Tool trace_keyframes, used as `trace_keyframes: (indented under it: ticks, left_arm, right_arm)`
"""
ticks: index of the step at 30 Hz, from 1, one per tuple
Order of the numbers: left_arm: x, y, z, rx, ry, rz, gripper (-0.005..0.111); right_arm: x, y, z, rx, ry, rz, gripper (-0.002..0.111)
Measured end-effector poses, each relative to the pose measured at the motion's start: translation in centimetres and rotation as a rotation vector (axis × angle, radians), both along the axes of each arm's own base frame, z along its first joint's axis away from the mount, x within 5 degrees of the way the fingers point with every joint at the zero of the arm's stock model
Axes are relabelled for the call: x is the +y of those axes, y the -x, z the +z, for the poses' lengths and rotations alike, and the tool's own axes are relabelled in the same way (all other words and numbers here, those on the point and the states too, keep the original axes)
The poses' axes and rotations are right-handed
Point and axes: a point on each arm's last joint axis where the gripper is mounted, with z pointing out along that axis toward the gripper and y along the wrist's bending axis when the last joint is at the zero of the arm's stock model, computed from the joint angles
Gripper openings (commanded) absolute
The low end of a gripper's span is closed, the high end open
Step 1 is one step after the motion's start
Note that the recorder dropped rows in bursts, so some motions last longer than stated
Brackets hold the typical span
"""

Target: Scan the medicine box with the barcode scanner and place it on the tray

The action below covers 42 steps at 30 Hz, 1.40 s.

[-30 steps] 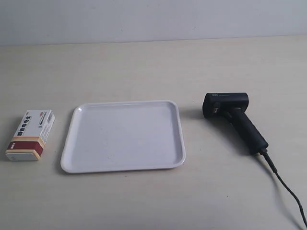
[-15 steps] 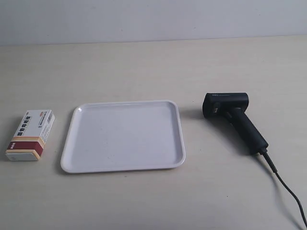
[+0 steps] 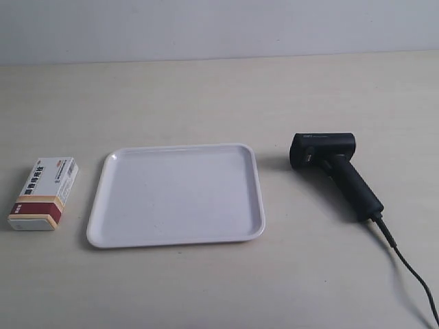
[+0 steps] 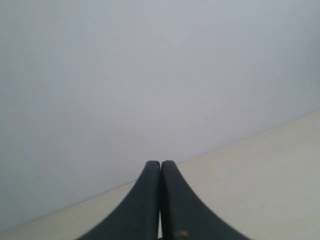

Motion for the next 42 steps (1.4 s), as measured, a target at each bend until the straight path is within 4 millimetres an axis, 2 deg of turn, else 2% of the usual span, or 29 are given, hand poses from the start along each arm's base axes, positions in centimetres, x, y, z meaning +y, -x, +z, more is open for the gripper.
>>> trace_keyframes:
  ticks: [4, 7, 8, 10, 13, 15, 17, 19, 22, 23, 25, 26, 27, 28, 29, 30, 31, 33, 35, 36, 37, 38, 42]
  left_arm:
    - [-0.3, -3.3, 1.1, 0.278, -0.063, -0.022, 0.000]
    - [-0.6, -6.7, -0.3, 0.554, -0.115, -0.048, 0.001]
    - [-0.6, -7.6, -0.9, 0.624, -0.130, -0.057, 0.005]
    - [-1.0, -9.5, -2.8, 0.777, -0.178, -0.093, 0.020]
    - [-2.2, -11.9, -5.5, 0.936, -0.233, -0.164, 0.052]
    - [-3.4, -13.2, -6.7, 0.978, -0.275, -0.212, 0.075]
    - [-4.3, -14.4, -7.8, 1.010, -0.319, -0.246, 0.093]
    - [-4.8, -15.5, -9.1, 1.050, -0.377, -0.272, 0.106]
    - [-5.1, -16.8, -11.4, 1.122, -0.420, -0.288, 0.105]
    - [-5.3, -17.4, -12.7, 1.159, -0.432, -0.290, 0.104]
    - [-5.4, -18.2, -14.0, 1.175, -0.445, -0.288, 0.092]
    - [-5.4, -18.4, -14.3, 1.180, -0.448, -0.288, 0.076]
    - [-5.4, -18.6, -14.8, 1.185, -0.452, -0.286, 0.064]
    - [-5.4, -18.7, -14.9, 1.183, -0.458, -0.286, 0.039]
    - [-5.4, -18.7, -15.0, 1.178, -0.463, -0.286, 0.019]
    - [-5.4, -18.8, -14.9, 1.169, -0.468, -0.285, 0.004]
    - [-5.4, -18.9, -14.9, 1.166, -0.468, -0.285, 0.000]
    - [-5.6, -19.5, -14.0, 1.129, -0.481, -0.292, 0.000]
    - [-6.5, -20.4, -11.7, 1.051, -0.551, -0.341, 0.000]
    - [-7.7, -20.8, -9.6, 0.973, -0.639, -0.395, 0.000]
    - [-8.6, -20.9, -8.5, 0.919, -0.698, -0.429, 0.000]
    - [-10.4, -21.0, -7.1, 0.826, -0.805, -0.494, 0.000]
    - [-14.9, -20.0, -5.5, 0.631, -1.065, -0.660, 0.000]
  right_arm:
    - [0.0, 0.1, 0.4, -0.013, 0.000, 0.000, 0.000]
    - [0.0, 0.0, 0.6, -0.009, 0.002, 0.000, 0.000]
    - [0.0, -0.1, 0.5, 0.000, 0.004, 0.000, 0.000]
    - [0.0, -0.3, 0.4, 0.017, 0.009, 0.000, 0.000]
    - [0.1, -0.5, 0.3, 0.041, 0.012, 0.000, 0.000]
    - [0.1, -0.6, 0.2, 0.048, 0.020, -0.001, 0.000]
    - [0.1, -0.6, 0.2, 0.051, 0.028, -0.001, 0.000]
    - [0.1, -0.6, 0.2, 0.052, 0.032, -0.001, 0.000]
    - [0.1, -0.6, 0.2, 0.052, 0.034, -0.002, 0.000]
    - [0.1, -0.6, 0.2, 0.052, 0.036, -0.002, 0.000]
    - [0.1, -0.6, 0.2, 0.052, 0.038, -0.002, 0.000]
    - [0.1, -0.6, 0.2, 0.052, 0.038, -0.002, 0.000]
    - [0.1, -0.6, 0.2, 0.052, 0.038, -0.002, 0.000]
    - [0.1, -0.6, 0.2, 0.052, 0.038, -0.002, 0.000]
    - [0.1, -0.6, 0.2, 0.052, 0.038, -0.002, 0.000]
    - [0.1, -0.6, 0.2, 0.052, 0.038, -0.002, 0.000]
    - [0.1, -0.6, 0.2, 0.052, 0.038, -0.002, 0.000]
    - [0.1, -0.6, 0.2, 0.055, 0.039, -0.002, 0.000]
    - [0.1, -1.1, 0.3, 0.079, 0.042, -0.002, 0.000]
    - [0.2, -1.8, 0.5, 0.135, 0.058, -0.002, 0.000]
    - [0.3, -2.3, 0.5, 0.176, 0.066, -0.001, 0.000]
    - [0.5, -3.3, 0.6, 0.244, 0.079, 0.005, 0.001]
    - [2.0, -6.7, -0.4, 0.484, 0.153, 0.087, 0.018]
